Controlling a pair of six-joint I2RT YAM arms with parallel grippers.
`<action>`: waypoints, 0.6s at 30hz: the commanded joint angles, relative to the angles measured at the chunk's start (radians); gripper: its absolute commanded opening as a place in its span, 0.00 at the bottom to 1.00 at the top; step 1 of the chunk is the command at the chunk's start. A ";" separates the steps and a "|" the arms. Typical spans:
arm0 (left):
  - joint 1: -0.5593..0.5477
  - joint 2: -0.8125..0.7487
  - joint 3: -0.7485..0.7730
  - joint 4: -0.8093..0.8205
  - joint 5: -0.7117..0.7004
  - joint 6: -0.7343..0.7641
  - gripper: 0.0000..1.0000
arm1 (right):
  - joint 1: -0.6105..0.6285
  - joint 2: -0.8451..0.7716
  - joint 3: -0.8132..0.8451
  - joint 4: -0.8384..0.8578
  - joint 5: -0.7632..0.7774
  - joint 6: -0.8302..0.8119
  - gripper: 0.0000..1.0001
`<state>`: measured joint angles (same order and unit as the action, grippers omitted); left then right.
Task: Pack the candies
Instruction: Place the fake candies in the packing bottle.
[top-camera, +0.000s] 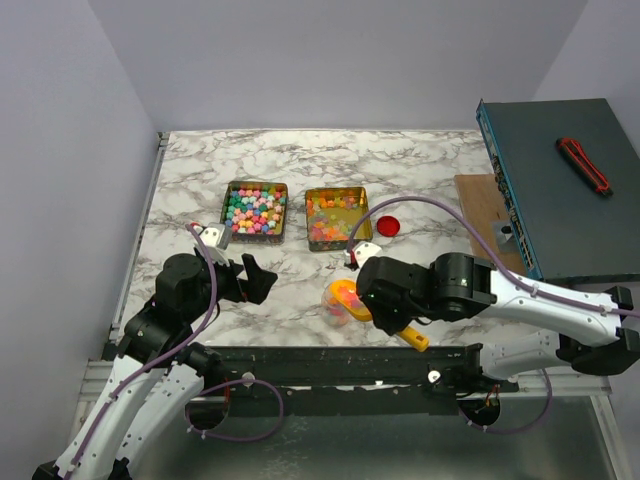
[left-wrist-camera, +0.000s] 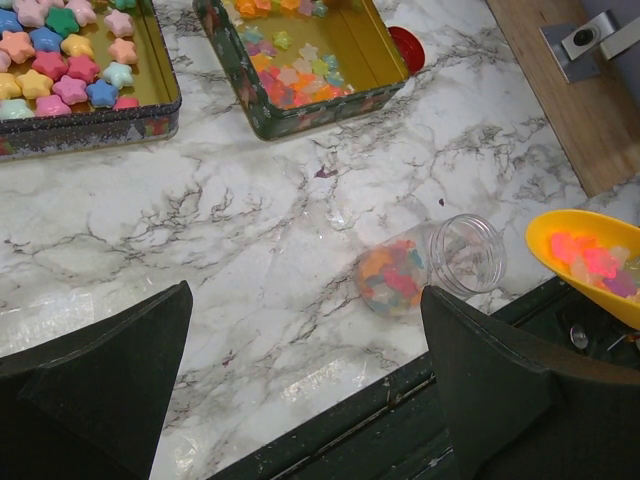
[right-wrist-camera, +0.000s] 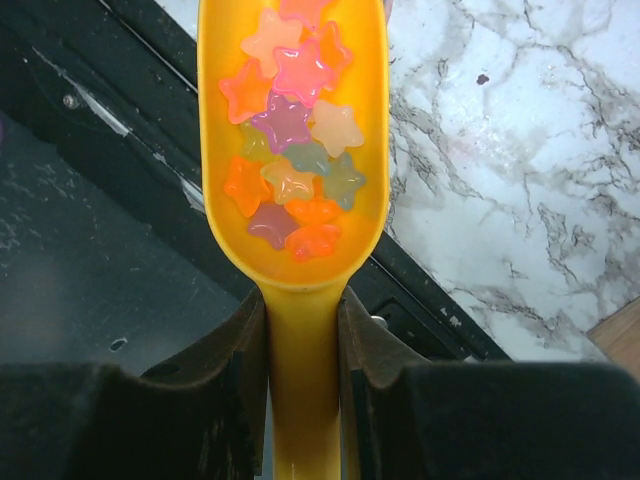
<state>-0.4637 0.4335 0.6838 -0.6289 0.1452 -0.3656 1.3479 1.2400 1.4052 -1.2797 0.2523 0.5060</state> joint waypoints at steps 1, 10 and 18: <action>0.007 -0.014 -0.008 0.022 0.013 0.013 0.99 | 0.010 0.025 0.001 -0.031 -0.044 0.025 0.01; 0.006 -0.021 -0.008 0.021 0.022 0.016 0.99 | 0.010 0.088 0.020 -0.084 -0.069 0.037 0.01; 0.007 -0.024 -0.010 0.021 0.027 0.016 0.99 | 0.011 0.135 0.050 -0.118 -0.073 0.060 0.01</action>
<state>-0.4637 0.4206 0.6815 -0.6289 0.1478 -0.3607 1.3495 1.3502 1.4063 -1.3472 0.1925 0.5381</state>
